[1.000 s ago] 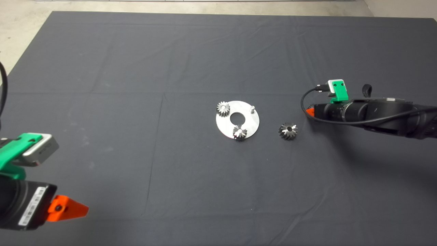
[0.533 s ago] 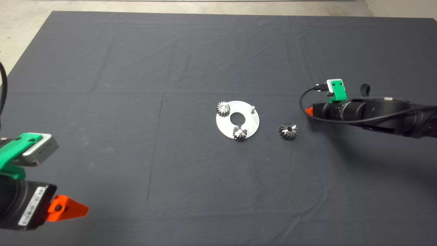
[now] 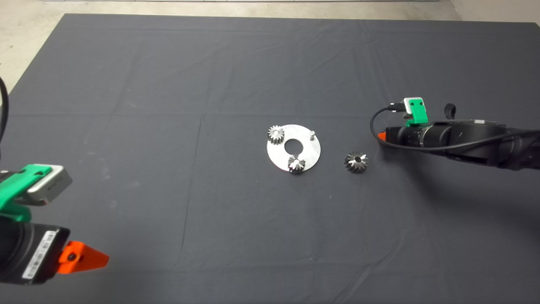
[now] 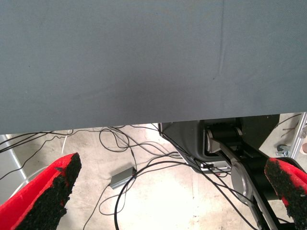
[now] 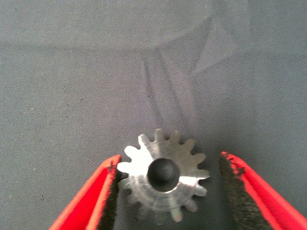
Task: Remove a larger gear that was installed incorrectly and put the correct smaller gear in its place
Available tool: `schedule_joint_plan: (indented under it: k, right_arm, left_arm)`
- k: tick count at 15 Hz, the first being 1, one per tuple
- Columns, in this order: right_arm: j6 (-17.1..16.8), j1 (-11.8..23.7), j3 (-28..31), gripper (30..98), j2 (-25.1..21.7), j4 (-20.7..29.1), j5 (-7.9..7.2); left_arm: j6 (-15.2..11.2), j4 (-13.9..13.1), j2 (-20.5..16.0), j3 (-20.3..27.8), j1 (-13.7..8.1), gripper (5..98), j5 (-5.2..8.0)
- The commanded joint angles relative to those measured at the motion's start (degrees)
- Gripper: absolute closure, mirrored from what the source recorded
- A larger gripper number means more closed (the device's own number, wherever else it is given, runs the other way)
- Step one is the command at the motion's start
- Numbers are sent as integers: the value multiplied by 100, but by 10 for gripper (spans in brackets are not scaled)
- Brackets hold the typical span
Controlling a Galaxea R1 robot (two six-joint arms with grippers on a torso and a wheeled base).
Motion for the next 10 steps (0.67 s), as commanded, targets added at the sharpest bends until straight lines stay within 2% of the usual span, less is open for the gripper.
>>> schedule_joint_plan:
  k: [1,3,5,10]
  right_arm:
    - [47,70,-22,766,9,-126,-26]
    - [56,70,-31,766,13,-126,-26]
    - [56,70,-49,827,26,-126,-26]
    - [56,61,-96,848,26,-126,-26]
  left_arm:
    - [-25,-100,-9,36,-64,54,426]
    - [-25,-100,-11,36,-65,54,426]
    - [-25,-100,-7,36,-57,54,426]
    - [-25,-100,-15,36,-56,54,426]
